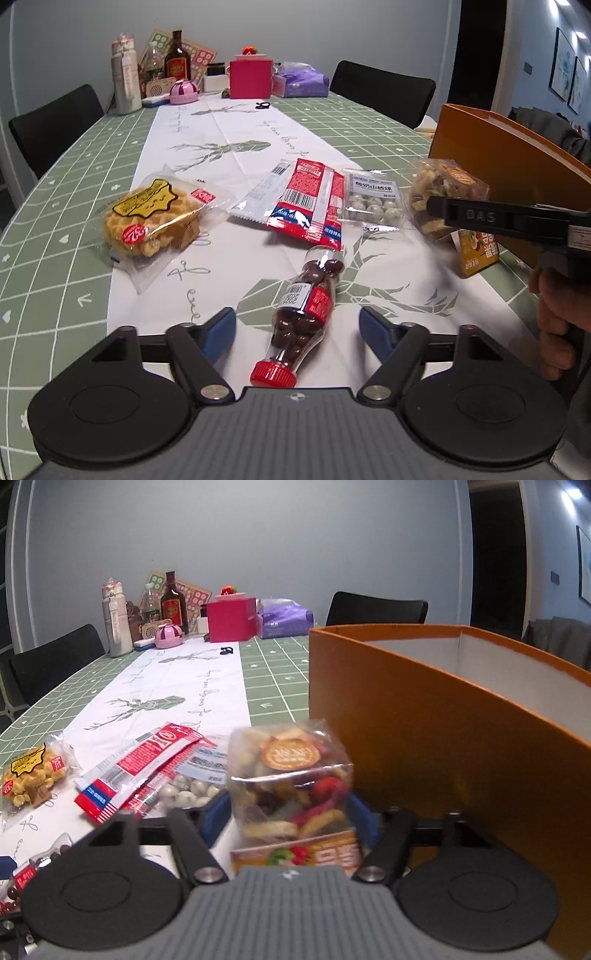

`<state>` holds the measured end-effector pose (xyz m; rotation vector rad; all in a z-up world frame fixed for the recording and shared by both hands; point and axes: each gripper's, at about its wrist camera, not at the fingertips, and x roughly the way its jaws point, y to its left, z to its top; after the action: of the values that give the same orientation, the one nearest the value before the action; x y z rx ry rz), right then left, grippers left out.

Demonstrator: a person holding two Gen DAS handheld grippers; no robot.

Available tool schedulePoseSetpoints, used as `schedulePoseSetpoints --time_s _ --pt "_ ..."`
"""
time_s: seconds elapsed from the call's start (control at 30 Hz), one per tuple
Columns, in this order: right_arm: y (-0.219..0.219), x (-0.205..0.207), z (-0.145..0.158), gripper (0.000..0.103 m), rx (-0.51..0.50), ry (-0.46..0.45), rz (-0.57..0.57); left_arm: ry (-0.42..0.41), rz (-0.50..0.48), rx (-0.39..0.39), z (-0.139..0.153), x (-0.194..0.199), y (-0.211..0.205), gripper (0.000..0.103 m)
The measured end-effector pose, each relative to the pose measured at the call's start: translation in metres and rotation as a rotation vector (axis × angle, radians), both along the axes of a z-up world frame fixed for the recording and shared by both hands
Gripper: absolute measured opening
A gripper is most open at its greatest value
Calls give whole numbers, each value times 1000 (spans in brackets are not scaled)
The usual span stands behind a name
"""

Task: Organize snacks
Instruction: 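Grasp clear mixed-fruit box with right tool while left tool reaches toward chocolate bottle, then close left tool on red-capped chocolate-ball bottle while right tool lifts fruit box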

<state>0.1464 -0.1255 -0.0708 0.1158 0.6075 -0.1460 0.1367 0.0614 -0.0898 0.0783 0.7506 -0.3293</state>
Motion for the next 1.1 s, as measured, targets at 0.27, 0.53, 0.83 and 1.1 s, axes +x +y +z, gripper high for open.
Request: schedulePoseSetpoints --time_s 0.27,0.53,0.83,1.1 --pt "-11 -30 3 59 80 8 168 -9 1 -22 3 -14 4 40" --pt "-4 -76 8 59 -5 10 387 11 7 -41 6 -44 4 31" --pt "-10 -89 10 68 -28 6 433 -44 37 -14 12 -71 3 76" --pt "-1 -73 13 84 -27 -8 439 -52 90 -33 12 -51 -6 76"
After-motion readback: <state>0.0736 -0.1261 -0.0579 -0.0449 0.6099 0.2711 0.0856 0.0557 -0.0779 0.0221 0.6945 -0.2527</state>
